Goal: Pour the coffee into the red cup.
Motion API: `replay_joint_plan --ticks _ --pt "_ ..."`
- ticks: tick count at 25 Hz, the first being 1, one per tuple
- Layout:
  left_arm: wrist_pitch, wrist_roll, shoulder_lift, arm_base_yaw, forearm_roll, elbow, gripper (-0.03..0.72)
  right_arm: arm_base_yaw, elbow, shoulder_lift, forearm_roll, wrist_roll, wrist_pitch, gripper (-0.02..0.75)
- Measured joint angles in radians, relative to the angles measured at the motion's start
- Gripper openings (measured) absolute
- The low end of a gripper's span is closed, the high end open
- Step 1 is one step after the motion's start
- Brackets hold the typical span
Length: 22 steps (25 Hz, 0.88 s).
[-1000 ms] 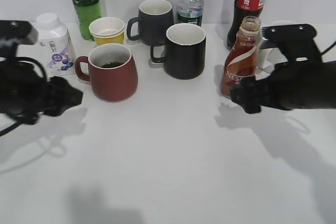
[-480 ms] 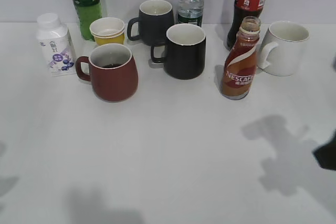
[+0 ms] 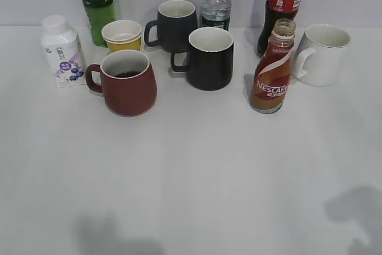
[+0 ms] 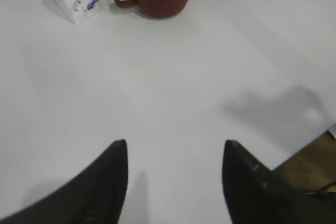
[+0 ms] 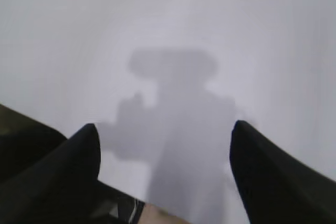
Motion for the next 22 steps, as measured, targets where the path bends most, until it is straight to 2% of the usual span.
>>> replay_joint_plan --ticks 3,9,22 --pt "-0.020 0.000 -0.026 0.000 0.013 0.001 0.447 0.000 0.014 -0.127 0.000 0.000 0.003 0.573" --pt "-0.062 0.000 -0.029 0.000 0.030 0.081 0.428 0.000 0.014 -0.282 0.000 0.000 0.003 0.573" --pt "-0.065 0.000 -0.029 0.000 0.022 0.081 0.418 0.000 0.014 -0.296 0.010 0.000 0.003 0.573"
